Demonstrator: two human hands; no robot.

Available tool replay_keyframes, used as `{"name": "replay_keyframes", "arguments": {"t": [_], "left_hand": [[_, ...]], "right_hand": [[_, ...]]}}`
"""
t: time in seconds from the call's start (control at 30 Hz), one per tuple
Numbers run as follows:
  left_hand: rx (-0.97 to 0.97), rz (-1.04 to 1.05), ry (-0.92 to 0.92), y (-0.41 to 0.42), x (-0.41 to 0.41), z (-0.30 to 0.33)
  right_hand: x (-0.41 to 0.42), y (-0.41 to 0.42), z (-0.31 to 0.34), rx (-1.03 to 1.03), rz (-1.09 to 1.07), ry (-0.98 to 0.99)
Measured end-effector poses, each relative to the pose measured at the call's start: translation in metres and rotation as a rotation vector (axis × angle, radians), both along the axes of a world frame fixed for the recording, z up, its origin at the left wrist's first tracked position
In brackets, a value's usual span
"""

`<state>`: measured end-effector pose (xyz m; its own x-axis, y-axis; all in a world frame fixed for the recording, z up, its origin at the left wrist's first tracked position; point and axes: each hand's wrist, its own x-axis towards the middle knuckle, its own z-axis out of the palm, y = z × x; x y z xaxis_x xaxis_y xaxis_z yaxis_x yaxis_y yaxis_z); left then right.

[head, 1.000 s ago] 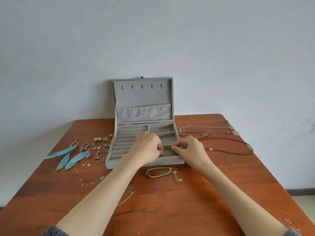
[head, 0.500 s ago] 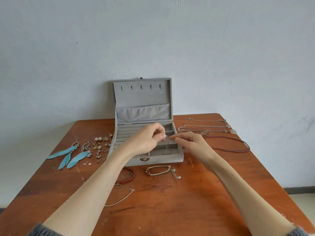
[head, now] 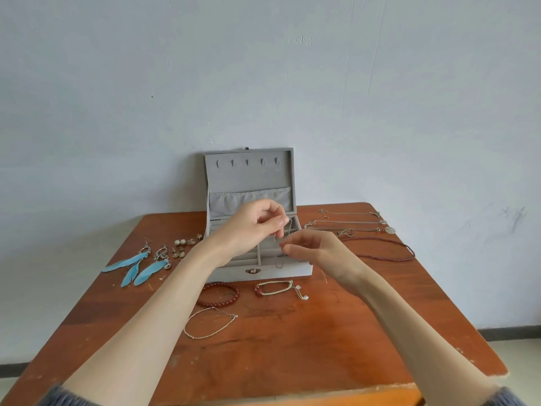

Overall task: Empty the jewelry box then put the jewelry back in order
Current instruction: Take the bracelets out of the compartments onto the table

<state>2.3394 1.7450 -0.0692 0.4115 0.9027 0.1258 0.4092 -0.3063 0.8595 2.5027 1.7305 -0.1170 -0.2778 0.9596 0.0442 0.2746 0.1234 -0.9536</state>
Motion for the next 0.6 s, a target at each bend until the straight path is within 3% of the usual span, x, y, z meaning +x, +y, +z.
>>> {"name": "replay_keyframes", "arguments": {"t": [0.2, 0.47, 0.6], "left_hand": [[0.015, -0.025, -0.043, -0.015, -0.002, 0.009], [-0.045, -0.024, -0.084, -0.032, -0.007, 0.013], [-0.069, 0.000, -0.050, -0.036, -0.010, 0.015]], "right_hand": [[-0.002, -0.018, 0.007, 0.011, 0.024, 0.020], [-0.005, -0.030, -0.002, -0.205, 0.165, 0.278], [-0.009, -0.038, -0.005, -0.131, 0.146, 0.162]]}}
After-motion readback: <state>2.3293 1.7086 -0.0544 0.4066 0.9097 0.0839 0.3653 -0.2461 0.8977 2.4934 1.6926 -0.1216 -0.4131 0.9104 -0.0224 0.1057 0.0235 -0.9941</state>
